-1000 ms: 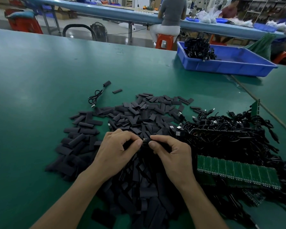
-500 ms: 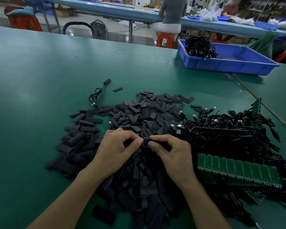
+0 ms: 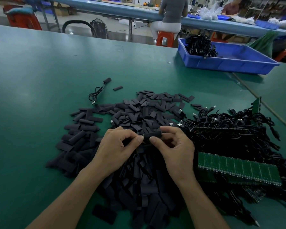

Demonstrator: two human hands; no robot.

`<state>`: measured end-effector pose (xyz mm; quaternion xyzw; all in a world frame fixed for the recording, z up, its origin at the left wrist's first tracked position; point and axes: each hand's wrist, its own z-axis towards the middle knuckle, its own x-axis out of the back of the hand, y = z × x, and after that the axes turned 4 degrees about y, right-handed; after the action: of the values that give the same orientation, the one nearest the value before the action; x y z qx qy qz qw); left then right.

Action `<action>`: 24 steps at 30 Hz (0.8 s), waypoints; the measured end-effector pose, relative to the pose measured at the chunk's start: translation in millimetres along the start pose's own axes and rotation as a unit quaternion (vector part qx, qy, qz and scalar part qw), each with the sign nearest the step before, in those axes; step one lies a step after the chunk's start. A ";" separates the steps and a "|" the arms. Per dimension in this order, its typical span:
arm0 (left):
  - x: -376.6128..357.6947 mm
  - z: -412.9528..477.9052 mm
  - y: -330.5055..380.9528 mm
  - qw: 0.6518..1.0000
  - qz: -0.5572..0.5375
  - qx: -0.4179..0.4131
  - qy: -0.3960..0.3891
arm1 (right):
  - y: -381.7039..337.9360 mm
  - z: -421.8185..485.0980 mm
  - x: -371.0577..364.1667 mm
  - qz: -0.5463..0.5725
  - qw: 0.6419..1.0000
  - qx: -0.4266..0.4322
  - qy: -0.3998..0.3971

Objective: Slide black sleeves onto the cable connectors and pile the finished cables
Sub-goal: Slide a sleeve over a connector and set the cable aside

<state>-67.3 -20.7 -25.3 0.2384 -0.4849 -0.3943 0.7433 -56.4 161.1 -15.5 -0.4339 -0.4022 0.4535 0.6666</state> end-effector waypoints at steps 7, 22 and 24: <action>0.8 0.9 2.7 1.000 -0.008 -0.002 0.006 | -2.9 -1.3 -1.5 0.058 0.998 -0.016 -0.007; -0.4 1.6 3.6 0.999 -0.007 -0.043 0.001 | -3.8 1.1 -2.0 0.058 0.997 -0.032 -0.037; 0.4 2.3 2.5 0.999 -0.004 -0.052 0.006 | -5.7 0.6 -1.4 0.071 0.996 -0.027 -0.036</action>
<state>-68.4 -19.4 -22.2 0.2038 -0.4585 -0.4200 0.7562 -55.9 158.7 -10.1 -0.4624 -0.4066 0.5037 0.6059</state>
